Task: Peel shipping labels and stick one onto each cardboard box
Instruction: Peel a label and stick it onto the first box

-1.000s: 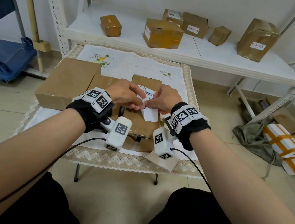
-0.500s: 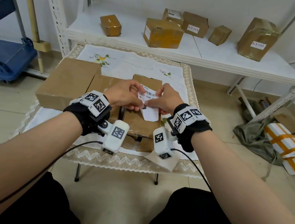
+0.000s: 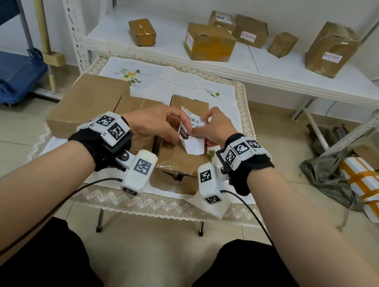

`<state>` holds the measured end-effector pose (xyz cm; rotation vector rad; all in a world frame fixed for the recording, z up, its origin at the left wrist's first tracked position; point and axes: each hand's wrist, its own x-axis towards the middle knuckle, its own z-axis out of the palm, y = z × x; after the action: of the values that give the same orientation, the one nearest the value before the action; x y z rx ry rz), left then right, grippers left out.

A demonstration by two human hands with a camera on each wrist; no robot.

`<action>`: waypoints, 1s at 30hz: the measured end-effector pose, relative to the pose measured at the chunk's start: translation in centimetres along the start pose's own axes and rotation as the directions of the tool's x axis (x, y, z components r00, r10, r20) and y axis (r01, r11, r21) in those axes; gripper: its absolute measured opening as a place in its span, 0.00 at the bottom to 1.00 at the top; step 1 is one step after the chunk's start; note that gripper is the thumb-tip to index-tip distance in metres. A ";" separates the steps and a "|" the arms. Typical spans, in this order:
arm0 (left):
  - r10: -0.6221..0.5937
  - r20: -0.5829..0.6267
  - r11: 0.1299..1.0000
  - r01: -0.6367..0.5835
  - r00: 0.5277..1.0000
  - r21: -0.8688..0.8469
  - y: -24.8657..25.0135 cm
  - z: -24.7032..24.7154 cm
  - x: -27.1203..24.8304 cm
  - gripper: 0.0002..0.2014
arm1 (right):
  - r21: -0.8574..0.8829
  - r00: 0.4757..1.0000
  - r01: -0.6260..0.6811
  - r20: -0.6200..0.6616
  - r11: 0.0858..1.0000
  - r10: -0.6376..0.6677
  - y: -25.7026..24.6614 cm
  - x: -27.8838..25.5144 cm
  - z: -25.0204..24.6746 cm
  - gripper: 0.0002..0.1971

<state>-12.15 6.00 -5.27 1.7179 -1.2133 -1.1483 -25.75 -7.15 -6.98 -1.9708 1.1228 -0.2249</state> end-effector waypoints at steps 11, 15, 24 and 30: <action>0.132 -0.131 0.950 -0.088 0.982 0.298 0.5 1.2 0.1 0.12 | 0.019 1.000 0.003 0.007 1.000 -0.003 0.2 0.0 -0.1 0.25; 0.161 -0.126 0.949 -0.119 0.979 0.291 0.0 1.2 0.3 0.09 | 0.024 1.000 0.001 0.006 1.000 -0.002 0.2 0.0 -0.1 0.26; 0.127 -0.134 0.988 -0.113 0.983 0.110 -0.9 1.1 0.5 0.09 | 0.014 1.000 0.007 0.008 1.000 -0.007 0.2 0.0 0.0 0.25; 0.103 -0.119 0.992 -0.092 0.988 0.088 -0.8 0.8 0.7 0.09 | 0.007 1.000 0.016 0.007 1.000 -0.017 0.2 -0.1 0.0 0.25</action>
<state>-12.59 5.54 -6.42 1.7429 -1.2691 -0.9324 -25.90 -7.15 -7.07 -1.9740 1.1003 -0.2300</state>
